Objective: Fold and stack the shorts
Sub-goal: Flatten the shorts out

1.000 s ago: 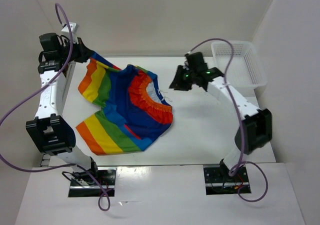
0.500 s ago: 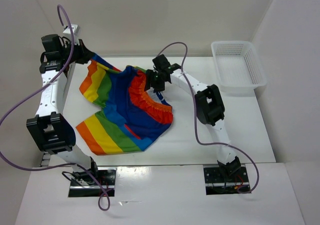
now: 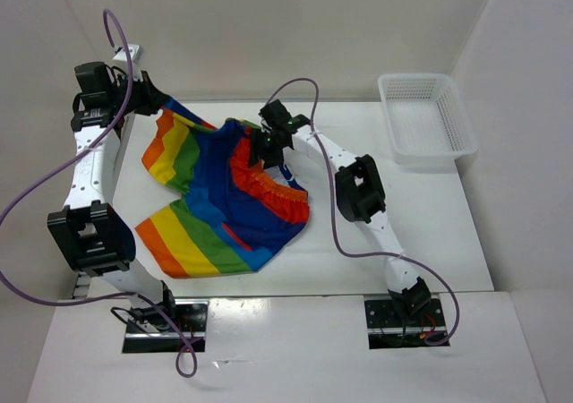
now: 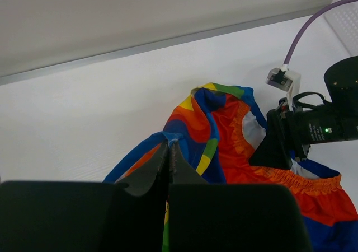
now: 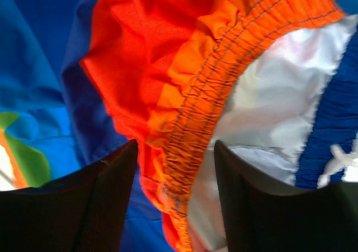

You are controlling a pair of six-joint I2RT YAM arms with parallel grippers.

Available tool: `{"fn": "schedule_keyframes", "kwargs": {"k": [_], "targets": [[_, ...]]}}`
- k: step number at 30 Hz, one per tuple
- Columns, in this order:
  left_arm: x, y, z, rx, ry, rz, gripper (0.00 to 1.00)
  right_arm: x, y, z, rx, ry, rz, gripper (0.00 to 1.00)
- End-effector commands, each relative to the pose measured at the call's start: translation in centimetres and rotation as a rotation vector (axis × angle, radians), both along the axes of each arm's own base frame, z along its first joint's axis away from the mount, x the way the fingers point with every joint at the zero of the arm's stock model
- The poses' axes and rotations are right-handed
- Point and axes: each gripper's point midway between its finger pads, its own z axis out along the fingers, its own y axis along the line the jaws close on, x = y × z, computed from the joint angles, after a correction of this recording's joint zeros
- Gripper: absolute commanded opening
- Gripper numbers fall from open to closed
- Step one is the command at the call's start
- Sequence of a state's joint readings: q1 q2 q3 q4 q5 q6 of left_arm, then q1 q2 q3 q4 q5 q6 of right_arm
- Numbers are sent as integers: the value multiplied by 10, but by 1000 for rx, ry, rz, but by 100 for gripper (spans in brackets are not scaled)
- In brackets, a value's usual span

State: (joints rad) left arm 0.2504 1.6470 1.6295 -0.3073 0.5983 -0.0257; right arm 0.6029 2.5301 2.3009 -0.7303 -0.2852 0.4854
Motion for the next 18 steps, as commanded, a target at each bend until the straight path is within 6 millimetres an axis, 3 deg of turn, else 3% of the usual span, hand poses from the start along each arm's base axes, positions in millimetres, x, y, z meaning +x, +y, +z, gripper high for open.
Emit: {"fn": "schedule_keyframes", "kwargs": {"k": [1, 6, 9, 12, 14, 17, 18], "targets": [[3, 1, 21, 35, -65, -12, 0, 2, -5, 16, -38, -48, -2, 64], [3, 2, 20, 38, -64, -3, 0, -5, -12, 22, -50, -52, 0, 61], [3, 2, 20, 38, -64, -3, 0, -14, -8, 17, -36, -47, 19, 46], [3, 2, 20, 38, -64, -3, 0, -22, -1, 18, 10, -14, 48, 26], [3, 2, 20, 38, -64, -3, 0, -15, -3, 26, 10, -46, 1, 8], [3, 2, 20, 38, -64, -3, 0, 0, -17, 55, -24, -146, -96, 4], [3, 2, 16, 36, -54, -3, 0, 0, -24, 56, -47, -157, -115, 4]]}}
